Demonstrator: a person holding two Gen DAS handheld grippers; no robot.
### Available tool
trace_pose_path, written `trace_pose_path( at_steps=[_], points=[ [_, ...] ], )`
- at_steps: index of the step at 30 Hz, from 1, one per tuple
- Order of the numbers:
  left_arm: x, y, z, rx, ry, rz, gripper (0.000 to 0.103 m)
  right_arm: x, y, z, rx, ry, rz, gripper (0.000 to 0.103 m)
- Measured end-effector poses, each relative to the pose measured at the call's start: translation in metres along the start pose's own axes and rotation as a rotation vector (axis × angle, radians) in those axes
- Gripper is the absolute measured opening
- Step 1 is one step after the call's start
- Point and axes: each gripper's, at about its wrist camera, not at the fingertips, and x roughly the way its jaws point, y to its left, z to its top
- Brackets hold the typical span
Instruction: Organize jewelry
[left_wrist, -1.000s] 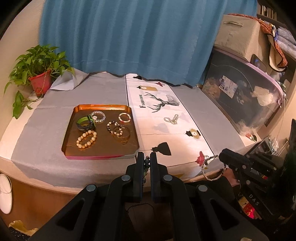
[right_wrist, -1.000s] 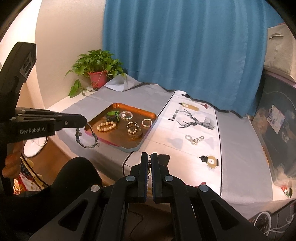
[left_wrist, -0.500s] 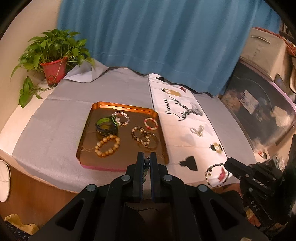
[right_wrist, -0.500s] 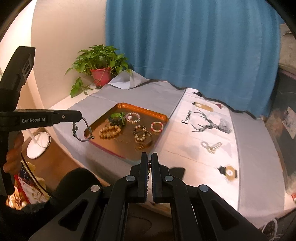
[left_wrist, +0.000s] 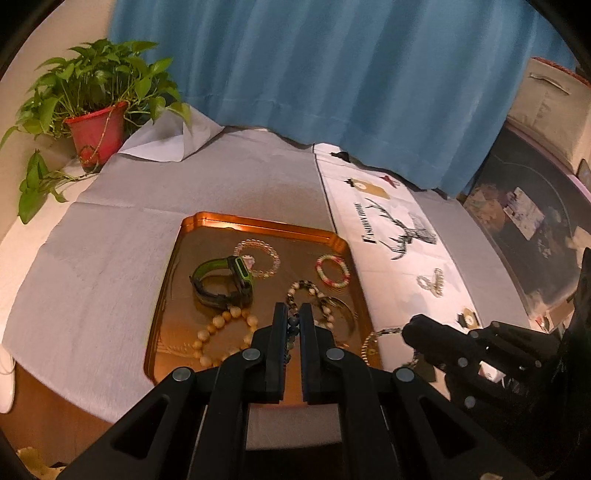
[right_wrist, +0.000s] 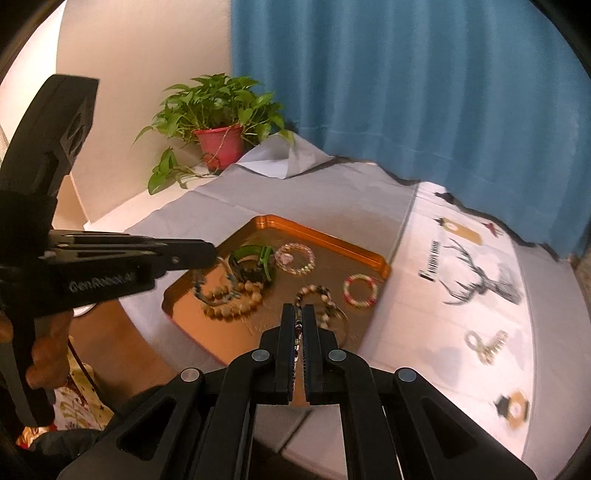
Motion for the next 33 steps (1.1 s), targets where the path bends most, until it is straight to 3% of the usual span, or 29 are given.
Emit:
trace_pose_path(
  at_steps=[8,9,10,11,12,13,16,18,25,33],
  points=[
    [0.045,0.02,-0.002,-0.017,0.02,0.047,0.006,0.057,-0.001,-0.004,0.003,0.059,0.05,0.003],
    [0.049,0.024,-0.003,-0.032,0.023,0.046,0.015,0.064,-0.001,-0.006,0.001,0.073,0.053,0.005],
    [0.053,0.027,-0.004,-0.045,0.025,0.04,0.041,0.069,-0.001,-0.009,0.001,0.085,0.05,0.007],
    [0.054,0.032,-0.006,-0.067,0.018,0.041,0.058,0.074,-0.001,-0.013,-0.005,0.104,0.034,0.008],
    [0.053,0.035,-0.007,-0.082,0.006,0.057,0.09,0.077,-0.002,-0.016,-0.01,0.118,0.011,0.015],
    [0.05,0.038,-0.01,-0.101,-0.023,0.091,0.098,0.078,-0.004,-0.02,-0.008,0.129,-0.013,0.028],
    [0.039,0.04,-0.018,-0.09,-0.077,0.136,0.098,0.071,-0.012,-0.027,0.024,0.126,-0.047,0.051],
    [0.036,0.039,-0.022,-0.074,-0.059,0.186,0.098,0.061,-0.017,-0.031,0.044,0.127,-0.072,0.057],
    [-0.003,0.014,-0.045,-0.063,-0.03,0.267,0.098,0.002,-0.008,-0.04,0.034,0.106,-0.136,0.059],
    [-0.078,-0.028,-0.064,-0.01,-0.111,0.279,0.098,-0.086,0.014,-0.054,0.037,-0.002,-0.2,0.065]
  ],
)
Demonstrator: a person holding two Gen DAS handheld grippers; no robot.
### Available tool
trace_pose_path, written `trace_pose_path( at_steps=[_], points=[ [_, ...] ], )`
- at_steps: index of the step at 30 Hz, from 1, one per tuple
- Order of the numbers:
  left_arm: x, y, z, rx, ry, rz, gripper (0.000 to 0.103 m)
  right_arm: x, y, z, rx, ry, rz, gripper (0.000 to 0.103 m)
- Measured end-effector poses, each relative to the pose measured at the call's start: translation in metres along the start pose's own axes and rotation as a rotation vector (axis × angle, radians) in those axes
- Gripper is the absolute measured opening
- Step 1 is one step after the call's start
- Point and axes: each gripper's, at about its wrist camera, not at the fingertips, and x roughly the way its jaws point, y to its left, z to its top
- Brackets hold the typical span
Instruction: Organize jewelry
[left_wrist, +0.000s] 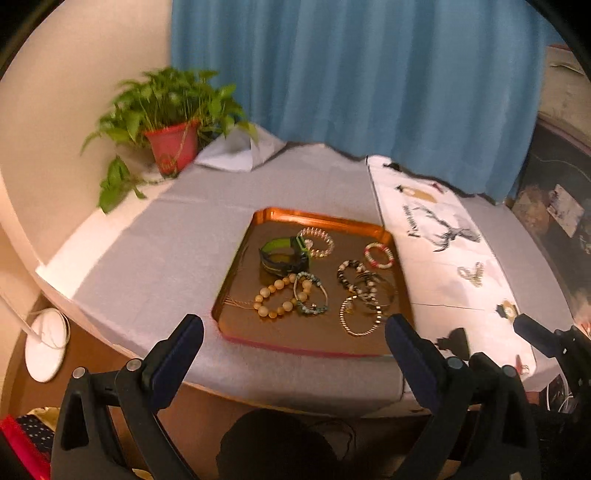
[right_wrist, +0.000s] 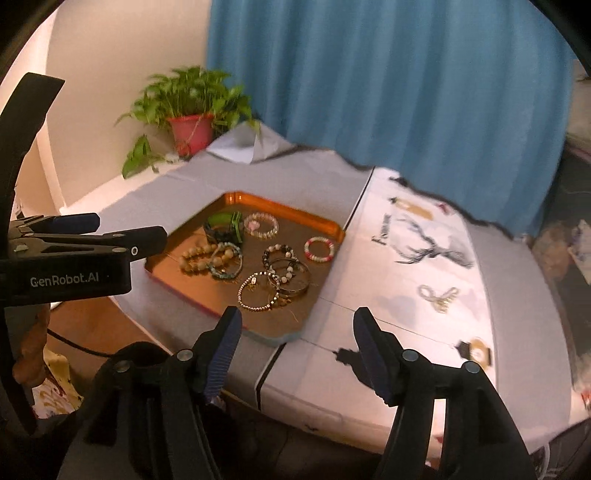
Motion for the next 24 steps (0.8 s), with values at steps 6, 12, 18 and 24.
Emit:
trace_pose_path(
  at_steps=[6,12,18,24],
  points=[
    [-0.053,-0.01,-0.014,0.035,-0.041,-0.013,0.098,-0.051,-0.004,-0.008,0.039,-0.061,-0.019,0.068],
    [-0.079,-0.015,-0.018,0.04,-0.07,-0.005,0.098,-0.082,-0.004,-0.01,0.047,-0.108,-0.023,0.07],
    [-0.094,-0.019,-0.016,0.046,-0.104,0.003,0.098,-0.096,-0.007,-0.009,0.055,-0.134,-0.025,0.07],
    [-0.096,-0.022,-0.015,0.056,-0.105,0.005,0.099,-0.096,-0.01,-0.009,0.056,-0.135,-0.02,0.07]
  ],
)
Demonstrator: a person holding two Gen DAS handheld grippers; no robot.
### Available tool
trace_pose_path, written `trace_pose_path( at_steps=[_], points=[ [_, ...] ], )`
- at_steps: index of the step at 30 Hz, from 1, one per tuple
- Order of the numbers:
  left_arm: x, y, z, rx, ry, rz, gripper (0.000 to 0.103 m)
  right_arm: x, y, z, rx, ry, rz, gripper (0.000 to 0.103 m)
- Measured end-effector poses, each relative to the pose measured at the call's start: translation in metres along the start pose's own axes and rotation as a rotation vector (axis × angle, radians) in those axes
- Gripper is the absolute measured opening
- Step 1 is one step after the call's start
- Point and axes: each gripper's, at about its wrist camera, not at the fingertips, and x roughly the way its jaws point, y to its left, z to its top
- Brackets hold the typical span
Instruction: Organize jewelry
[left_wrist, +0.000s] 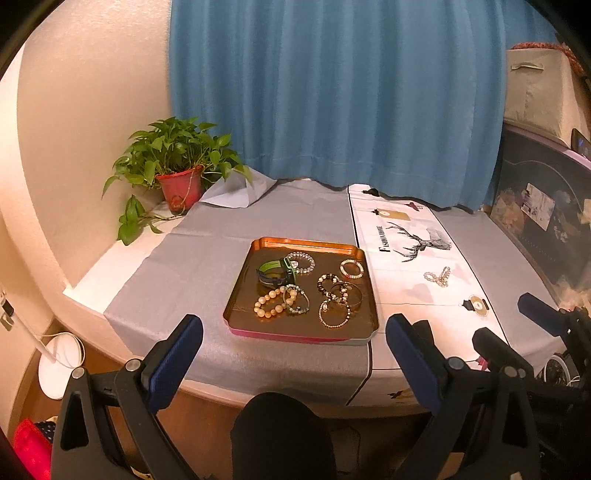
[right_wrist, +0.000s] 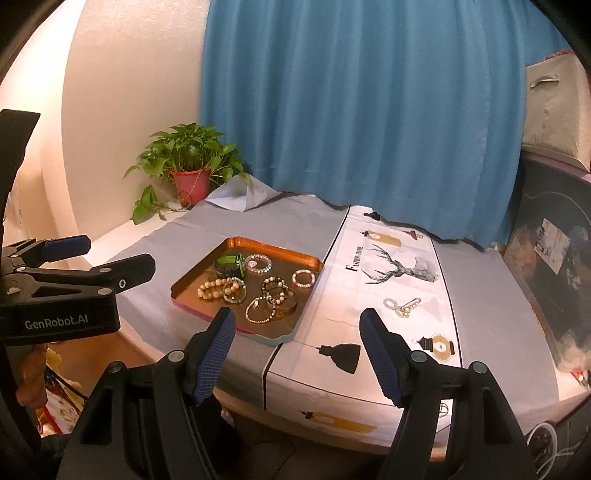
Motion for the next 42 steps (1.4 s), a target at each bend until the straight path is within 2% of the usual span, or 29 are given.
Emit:
trace_pose_path(
  at_steps=[33,38,42],
  points=[
    [0.027,0.003,-0.005,0.003,0.036,0.018,0.099,0.022,-0.006,-0.014,0.025,0.048,0.006,0.07],
    [0.042,0.005,-0.003,-0.01,0.054,0.027,0.099,0.039,-0.026,-0.018,0.081,0.075,-0.021,0.07],
    [0.057,0.003,0.0,-0.018,0.071,0.035,0.099,0.065,-0.064,-0.024,0.17,0.109,-0.079,0.07]
  ],
)
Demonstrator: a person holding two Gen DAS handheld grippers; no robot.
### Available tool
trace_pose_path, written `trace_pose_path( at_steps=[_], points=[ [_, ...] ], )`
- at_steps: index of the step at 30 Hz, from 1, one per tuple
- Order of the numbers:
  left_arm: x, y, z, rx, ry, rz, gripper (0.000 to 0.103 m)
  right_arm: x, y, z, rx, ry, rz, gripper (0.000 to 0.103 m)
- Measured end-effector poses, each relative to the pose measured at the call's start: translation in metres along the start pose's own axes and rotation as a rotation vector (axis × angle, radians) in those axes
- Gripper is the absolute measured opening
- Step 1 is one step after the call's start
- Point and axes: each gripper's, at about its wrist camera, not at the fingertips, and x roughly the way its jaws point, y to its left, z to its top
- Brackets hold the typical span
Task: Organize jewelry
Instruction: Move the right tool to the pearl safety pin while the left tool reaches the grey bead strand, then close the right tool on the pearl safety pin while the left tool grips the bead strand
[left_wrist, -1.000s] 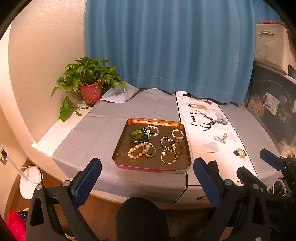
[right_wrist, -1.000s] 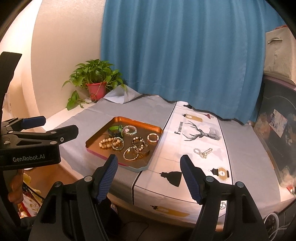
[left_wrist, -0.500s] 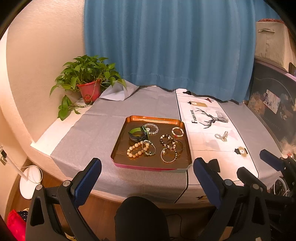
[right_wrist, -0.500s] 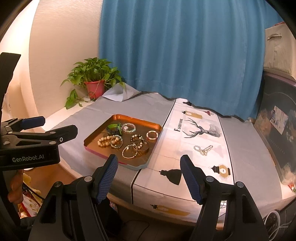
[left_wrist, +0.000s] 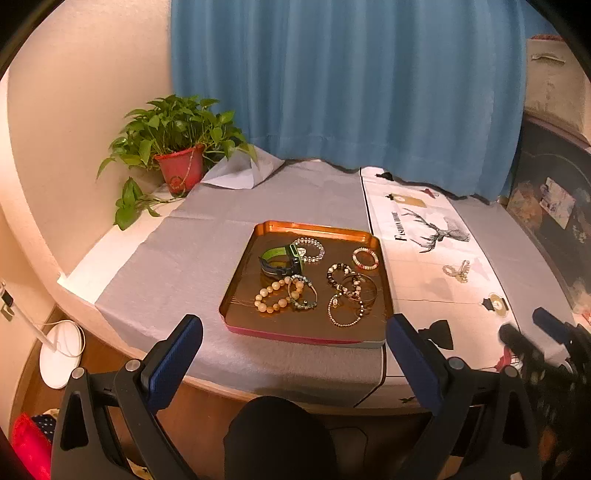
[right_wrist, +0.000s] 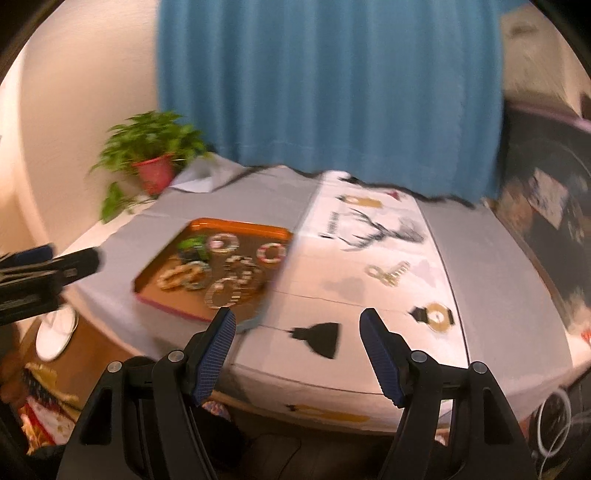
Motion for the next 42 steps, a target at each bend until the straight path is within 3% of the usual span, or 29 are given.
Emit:
trace_pose_path(
  at_steps=[5,9,17,21,26,37,42],
  points=[
    [0.021,-0.007,0.006,0.001,0.021,0.012,0.099,0.058,-0.074,0.014,0.183,0.072,-0.085,0.07],
    [0.042,-0.017,0.012,0.015,0.048,0.021,0.099,0.111,-0.121,0.033,0.261,0.124,-0.128,0.07],
    [0.084,-0.042,0.024,0.057,0.096,0.047,0.099,0.231,-0.156,0.064,0.261,0.235,-0.176,0.07],
    [0.099,-0.06,0.031,0.081,0.1,0.053,0.099,0.269,-0.166,0.061,0.267,0.305,-0.171,0.07],
    [0.123,-0.095,0.04,0.124,0.111,0.026,0.099,0.261,-0.19,0.042,0.197,0.264,-0.208,0.071],
    [0.179,-0.196,0.059,0.204,0.149,-0.099,0.099,0.229,-0.249,0.014,0.161,0.235,-0.185,0.072],
    [0.218,-0.24,0.065,0.225,0.245,-0.212,0.099,0.22,-0.25,0.009,0.138,0.225,-0.166,0.073]
  ],
)
